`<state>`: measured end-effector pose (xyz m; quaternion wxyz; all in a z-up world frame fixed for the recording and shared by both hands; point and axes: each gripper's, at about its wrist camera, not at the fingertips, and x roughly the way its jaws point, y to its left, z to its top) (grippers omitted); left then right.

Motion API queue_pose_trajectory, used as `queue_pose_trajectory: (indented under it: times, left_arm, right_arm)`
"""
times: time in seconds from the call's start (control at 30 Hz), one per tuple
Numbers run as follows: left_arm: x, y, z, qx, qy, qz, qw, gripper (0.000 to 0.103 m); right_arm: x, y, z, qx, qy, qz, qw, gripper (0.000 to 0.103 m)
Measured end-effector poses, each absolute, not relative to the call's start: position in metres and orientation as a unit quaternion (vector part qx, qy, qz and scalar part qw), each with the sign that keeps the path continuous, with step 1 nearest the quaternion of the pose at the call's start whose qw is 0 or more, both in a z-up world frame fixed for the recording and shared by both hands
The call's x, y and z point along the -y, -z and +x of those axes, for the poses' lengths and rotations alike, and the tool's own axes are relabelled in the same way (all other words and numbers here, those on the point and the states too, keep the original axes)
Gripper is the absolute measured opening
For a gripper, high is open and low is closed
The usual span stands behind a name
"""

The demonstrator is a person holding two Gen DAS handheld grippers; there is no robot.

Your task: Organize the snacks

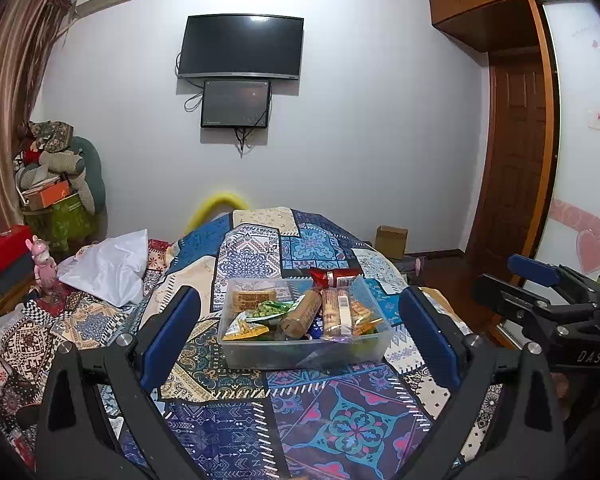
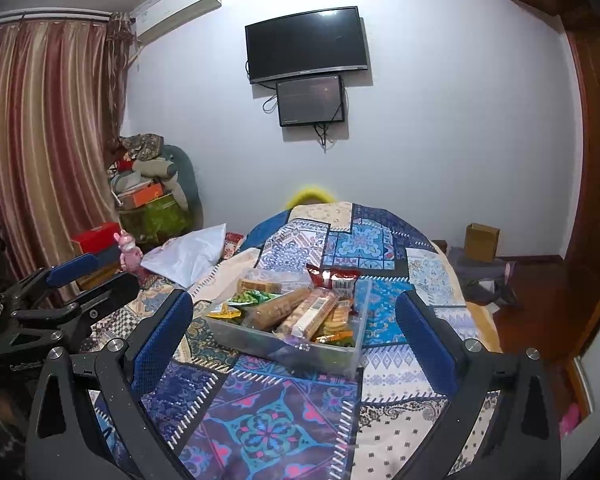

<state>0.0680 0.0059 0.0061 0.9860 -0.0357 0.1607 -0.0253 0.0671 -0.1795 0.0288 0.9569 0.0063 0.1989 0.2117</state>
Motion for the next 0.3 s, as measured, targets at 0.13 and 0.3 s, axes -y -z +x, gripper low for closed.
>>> queue_pose_trajectory:
  times: [0.13, 0.3]
  left_arm:
    - [-0.0063, -0.0057, 0.0689, -0.162, 0.026, -0.038, 0.986, 0.100]
    - [-0.0052, -0.0041, 0.0696, -0.166, 0.031, -0.040, 0.985, 0.100]
  right_arm:
    - [0.1803, -0.0280, 0.0684, -0.201, -0.211, 0.008, 0.957, 0.101]
    - [0.1810, -0.0261, 0.0696, -0.203, -0.210, 0.009, 0.956, 0.101]
